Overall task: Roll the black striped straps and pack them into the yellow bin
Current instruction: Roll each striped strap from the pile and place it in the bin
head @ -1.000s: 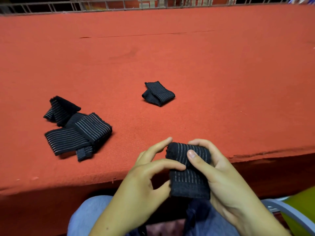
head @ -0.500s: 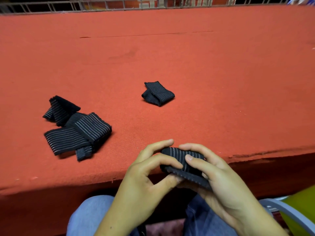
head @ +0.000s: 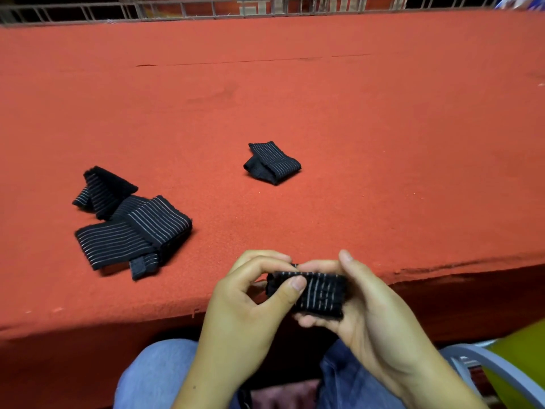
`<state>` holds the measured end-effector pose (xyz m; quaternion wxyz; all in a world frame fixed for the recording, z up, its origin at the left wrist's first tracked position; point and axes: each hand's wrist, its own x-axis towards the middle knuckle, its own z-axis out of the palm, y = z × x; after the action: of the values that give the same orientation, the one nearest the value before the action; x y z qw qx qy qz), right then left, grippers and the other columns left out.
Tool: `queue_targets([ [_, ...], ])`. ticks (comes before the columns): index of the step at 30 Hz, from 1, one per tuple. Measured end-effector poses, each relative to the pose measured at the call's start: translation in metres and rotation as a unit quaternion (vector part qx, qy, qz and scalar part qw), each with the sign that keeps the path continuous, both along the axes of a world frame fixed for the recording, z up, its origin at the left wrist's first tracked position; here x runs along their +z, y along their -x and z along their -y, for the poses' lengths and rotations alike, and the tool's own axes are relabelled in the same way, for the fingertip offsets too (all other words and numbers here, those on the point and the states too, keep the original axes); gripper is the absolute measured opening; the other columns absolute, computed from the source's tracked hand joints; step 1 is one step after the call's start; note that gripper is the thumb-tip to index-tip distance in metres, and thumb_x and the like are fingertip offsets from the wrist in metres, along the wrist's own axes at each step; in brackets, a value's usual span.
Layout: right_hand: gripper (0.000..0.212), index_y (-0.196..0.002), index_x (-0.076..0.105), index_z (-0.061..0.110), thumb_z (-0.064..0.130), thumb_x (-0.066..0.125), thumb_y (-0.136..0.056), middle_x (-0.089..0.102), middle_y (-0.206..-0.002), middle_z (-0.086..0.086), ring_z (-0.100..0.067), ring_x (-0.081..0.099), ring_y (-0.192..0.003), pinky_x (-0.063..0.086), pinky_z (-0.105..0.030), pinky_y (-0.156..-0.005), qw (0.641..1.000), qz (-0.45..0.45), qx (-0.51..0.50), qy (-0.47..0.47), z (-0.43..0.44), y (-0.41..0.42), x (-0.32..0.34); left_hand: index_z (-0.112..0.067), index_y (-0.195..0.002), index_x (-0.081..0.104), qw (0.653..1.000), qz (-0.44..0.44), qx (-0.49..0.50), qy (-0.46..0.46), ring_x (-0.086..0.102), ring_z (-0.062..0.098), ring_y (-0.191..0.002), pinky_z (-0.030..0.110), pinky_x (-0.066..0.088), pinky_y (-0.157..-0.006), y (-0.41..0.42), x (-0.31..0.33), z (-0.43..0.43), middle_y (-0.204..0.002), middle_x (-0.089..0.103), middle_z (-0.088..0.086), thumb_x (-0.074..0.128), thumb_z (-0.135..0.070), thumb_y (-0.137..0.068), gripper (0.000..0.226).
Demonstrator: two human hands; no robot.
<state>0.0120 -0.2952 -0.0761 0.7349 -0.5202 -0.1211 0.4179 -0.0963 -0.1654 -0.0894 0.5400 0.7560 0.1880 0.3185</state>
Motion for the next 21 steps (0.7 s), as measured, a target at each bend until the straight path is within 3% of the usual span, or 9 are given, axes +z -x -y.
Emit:
queue_targets([
  [2, 0.049, -0.102, 0.080, 0.007, 0.054, 0.066, -0.095, 0.075, -0.102, -0.024, -0.034, 0.071, -0.082, 0.060, -0.039, -0.073, 0.999, 0.034, 0.013, 0.008, -0.0003, 0.0019, -0.0001, -0.036, -0.087, 0.076, 1.000, -0.005, 0.005, 0.002, 0.067, 0.010, -0.110, 0.011, 0.044, -0.090, -0.0002, -0.0003, -0.0002, -0.107, 0.072, -0.013, 0.073, -0.046, -0.079, 0.013],
  [5, 0.034, -0.103, 0.082, 0.017, 0.046, 0.082, -0.086, 0.077, -0.097, -0.017, -0.030, 0.072, -0.079, 0.061, -0.032, -0.072, 0.995, 0.100, 0.016, 0.025, -0.0018, 0.0040, -0.0011, -0.032, -0.087, 0.075, 1.000, -0.002, 0.012, 0.011, 0.068, 0.012, -0.106, 0.013, 0.046, -0.089, -0.0011, -0.0003, -0.0013, -0.104, 0.073, -0.010, 0.074, -0.043, -0.079, 0.014],
  [10, 0.024, -0.101, 0.082, 0.022, 0.031, 0.070, -0.082, 0.078, -0.091, -0.014, -0.026, 0.074, -0.074, 0.062, -0.030, -0.067, 0.992, 0.128, 0.018, 0.009, -0.0024, 0.0066, -0.0006, -0.030, -0.089, 0.074, 0.999, -0.002, 0.028, 0.023, 0.069, 0.009, -0.101, 0.013, 0.048, -0.085, -0.0027, 0.0005, -0.0010, -0.102, 0.073, -0.010, 0.076, -0.038, -0.078, 0.014],
  [15, 0.029, -0.111, 0.078, 0.035, 0.028, 0.070, -0.084, 0.078, -0.104, -0.006, -0.024, 0.076, -0.079, 0.064, -0.034, -0.071, 0.982, 0.188, 0.024, 0.025, -0.0011, 0.0037, -0.0012, -0.031, -0.106, 0.074, 0.991, -0.033, -0.010, 0.127, 0.071, 0.000, -0.093, 0.011, 0.050, -0.078, -0.0007, 0.0055, 0.0000, -0.103, 0.077, -0.012, 0.081, -0.034, -0.085, 0.023],
  [18, 0.041, -0.127, 0.069, 0.030, 0.017, 0.071, -0.088, 0.075, -0.104, -0.002, -0.018, 0.074, -0.089, 0.063, -0.033, -0.071, 0.979, 0.199, 0.027, 0.035, 0.0002, 0.0009, -0.0033, -0.028, -0.106, 0.076, 0.988, -0.048, -0.022, 0.142, 0.069, -0.004, -0.083, 0.011, 0.049, -0.073, -0.0001, 0.0058, -0.0002, -0.097, 0.078, -0.012, 0.070, -0.044, -0.078, 0.033],
  [21, 0.035, -0.118, 0.069, 0.028, 0.005, 0.070, -0.093, 0.074, -0.100, 0.004, -0.014, 0.072, -0.091, 0.063, -0.033, -0.072, 0.975, 0.216, 0.025, 0.047, 0.0014, -0.0007, -0.0059, -0.027, -0.108, 0.075, 0.986, -0.056, -0.028, 0.155, 0.071, -0.001, -0.086, 0.015, 0.051, -0.076, 0.0003, 0.0029, -0.0020, -0.099, 0.078, -0.009, 0.071, -0.043, -0.077, 0.035],
])
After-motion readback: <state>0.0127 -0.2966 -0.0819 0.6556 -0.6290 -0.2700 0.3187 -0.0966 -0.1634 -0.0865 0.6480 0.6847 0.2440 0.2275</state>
